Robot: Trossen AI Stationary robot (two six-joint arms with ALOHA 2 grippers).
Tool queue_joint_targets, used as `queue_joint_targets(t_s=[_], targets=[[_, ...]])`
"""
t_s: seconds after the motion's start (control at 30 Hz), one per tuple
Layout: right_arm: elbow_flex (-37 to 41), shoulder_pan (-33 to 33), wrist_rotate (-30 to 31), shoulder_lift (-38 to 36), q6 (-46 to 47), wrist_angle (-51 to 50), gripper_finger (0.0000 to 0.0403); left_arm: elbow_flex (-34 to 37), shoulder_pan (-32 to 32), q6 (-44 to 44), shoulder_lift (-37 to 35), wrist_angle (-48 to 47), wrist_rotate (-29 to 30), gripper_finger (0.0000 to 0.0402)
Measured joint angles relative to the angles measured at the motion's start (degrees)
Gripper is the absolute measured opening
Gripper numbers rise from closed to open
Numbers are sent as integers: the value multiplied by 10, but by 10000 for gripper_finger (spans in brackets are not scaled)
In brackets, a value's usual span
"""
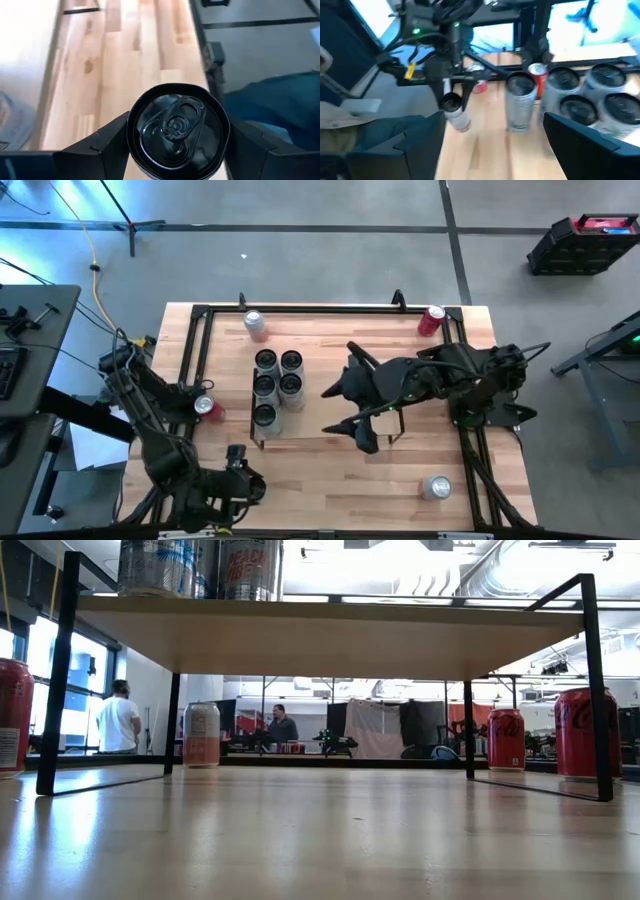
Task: Place canned beverage on shelf
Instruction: Put the white pink soda can aligned with the other white pink soda cans on the shelf
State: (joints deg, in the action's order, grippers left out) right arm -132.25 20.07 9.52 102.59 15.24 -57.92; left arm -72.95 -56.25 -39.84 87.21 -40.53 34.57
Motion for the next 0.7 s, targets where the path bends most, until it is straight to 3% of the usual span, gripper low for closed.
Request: queue_joint_targets(t_s=[0.13, 0.33, 0.5, 0.7], targets=[[0, 10, 21, 15, 2, 16, 323, 0, 0, -33, 16, -7, 23, 241], [0, 53, 0, 56, -59, 61, 323, 0, -17, -83, 30, -35, 42, 241], [0, 75, -51, 77, -91, 64, 323, 4, -45, -151, 29, -66, 101, 241], [0, 98, -36, 86, -92, 72, 323, 40, -62, -231, 28, -46, 129, 241]])
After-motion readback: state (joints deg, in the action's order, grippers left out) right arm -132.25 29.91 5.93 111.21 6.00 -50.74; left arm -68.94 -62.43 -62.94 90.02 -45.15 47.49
